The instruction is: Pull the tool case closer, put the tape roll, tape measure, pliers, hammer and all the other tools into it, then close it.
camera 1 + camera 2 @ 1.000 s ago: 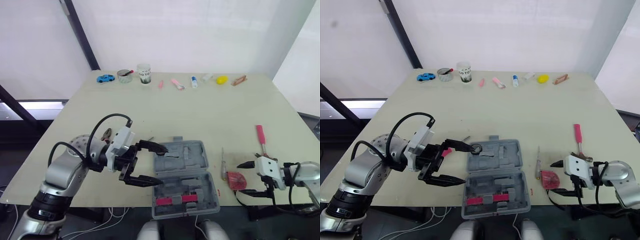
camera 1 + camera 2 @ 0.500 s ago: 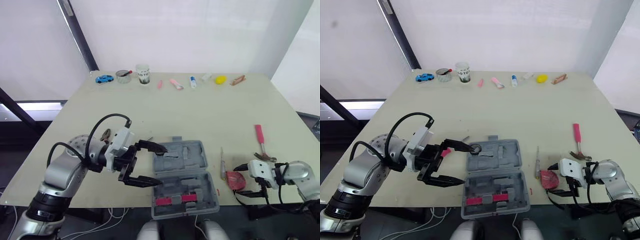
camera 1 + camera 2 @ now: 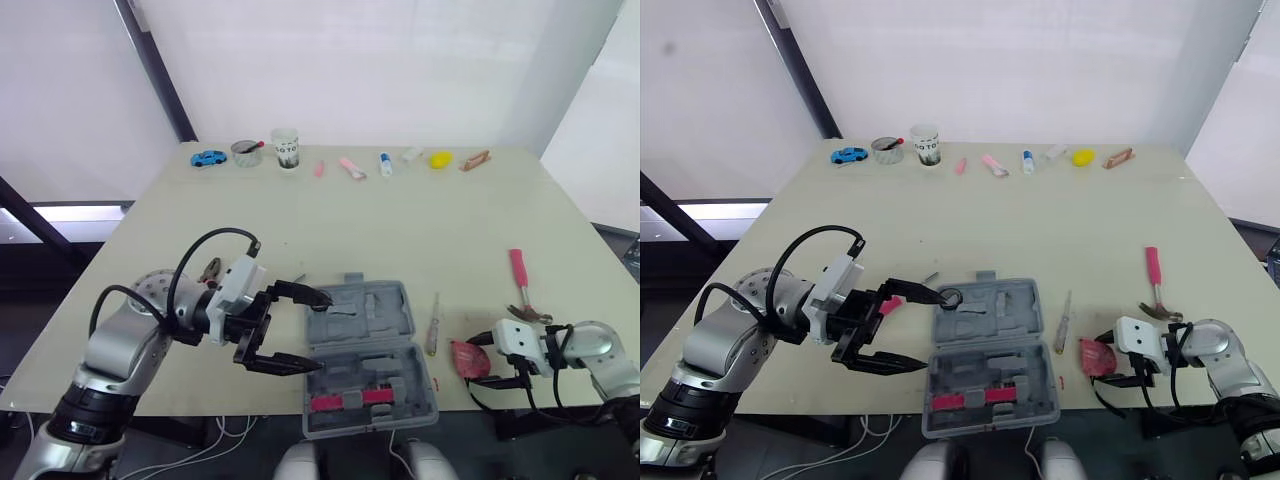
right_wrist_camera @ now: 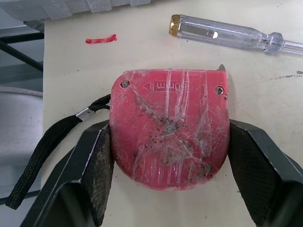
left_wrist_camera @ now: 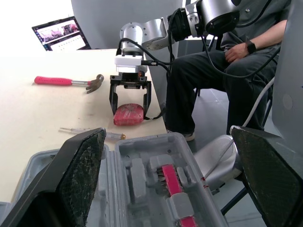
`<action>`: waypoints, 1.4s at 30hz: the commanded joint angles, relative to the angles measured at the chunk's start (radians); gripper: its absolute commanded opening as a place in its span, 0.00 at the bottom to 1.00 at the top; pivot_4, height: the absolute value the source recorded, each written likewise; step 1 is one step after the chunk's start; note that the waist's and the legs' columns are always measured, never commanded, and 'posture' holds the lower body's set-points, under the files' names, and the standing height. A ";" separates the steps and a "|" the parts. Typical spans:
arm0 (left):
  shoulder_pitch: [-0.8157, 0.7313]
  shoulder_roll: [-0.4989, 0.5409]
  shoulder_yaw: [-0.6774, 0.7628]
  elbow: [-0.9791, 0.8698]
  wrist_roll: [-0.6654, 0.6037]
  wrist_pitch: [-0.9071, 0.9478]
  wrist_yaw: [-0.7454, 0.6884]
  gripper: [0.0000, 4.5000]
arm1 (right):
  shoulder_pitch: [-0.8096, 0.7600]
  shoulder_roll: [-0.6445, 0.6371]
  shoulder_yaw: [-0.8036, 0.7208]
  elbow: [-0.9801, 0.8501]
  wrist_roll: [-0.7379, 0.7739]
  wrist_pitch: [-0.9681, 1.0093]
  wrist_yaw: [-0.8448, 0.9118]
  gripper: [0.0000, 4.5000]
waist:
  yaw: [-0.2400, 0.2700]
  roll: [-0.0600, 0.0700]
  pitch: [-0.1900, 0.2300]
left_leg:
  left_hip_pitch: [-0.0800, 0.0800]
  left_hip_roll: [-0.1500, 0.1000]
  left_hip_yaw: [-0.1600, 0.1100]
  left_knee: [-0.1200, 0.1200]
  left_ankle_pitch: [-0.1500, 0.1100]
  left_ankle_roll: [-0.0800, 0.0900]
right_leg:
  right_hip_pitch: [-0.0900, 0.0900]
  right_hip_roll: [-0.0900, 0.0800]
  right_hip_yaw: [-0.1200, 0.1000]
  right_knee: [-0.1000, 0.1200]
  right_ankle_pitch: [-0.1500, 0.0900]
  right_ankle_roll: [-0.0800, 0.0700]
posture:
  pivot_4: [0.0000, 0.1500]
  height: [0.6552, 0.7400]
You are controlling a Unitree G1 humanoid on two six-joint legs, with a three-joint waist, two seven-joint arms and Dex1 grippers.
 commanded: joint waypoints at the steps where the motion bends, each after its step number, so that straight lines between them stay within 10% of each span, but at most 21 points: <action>1: 0.009 0.014 0.038 -0.011 -0.014 -0.010 -0.001 1.00 | 0.019 -0.056 -0.040 -0.070 0.022 0.021 0.006 0.65 | 0.001 0.000 0.000 | 0.000 0.000 0.000 0.000 0.000 0.000 | 0.000 0.000 0.000 0.000 0.000 0.000 | 1.00 1.00; 17: 0.050 0.002 0.080 0.018 -0.006 -0.019 0.049 1.00 | -0.188 -0.071 0.011 -0.435 -0.007 0.464 -0.078 0.65 | -0.002 0.002 0.001 | 0.000 0.000 0.000 0.000 0.000 0.000 | -0.001 0.000 0.000 0.001 0.000 0.000 | 1.00 1.00; 42: 0.302 0.021 0.290 0.002 0.027 -0.053 0.224 1.00 | -0.694 0.302 0.538 -0.199 -0.468 0.850 -0.069 0.65 | -0.003 0.004 0.003 | -0.004 0.001 0.005 0.000 0.000 0.000 | -0.009 -0.001 0.002 0.004 0.000 0.000 | 1.00 1.00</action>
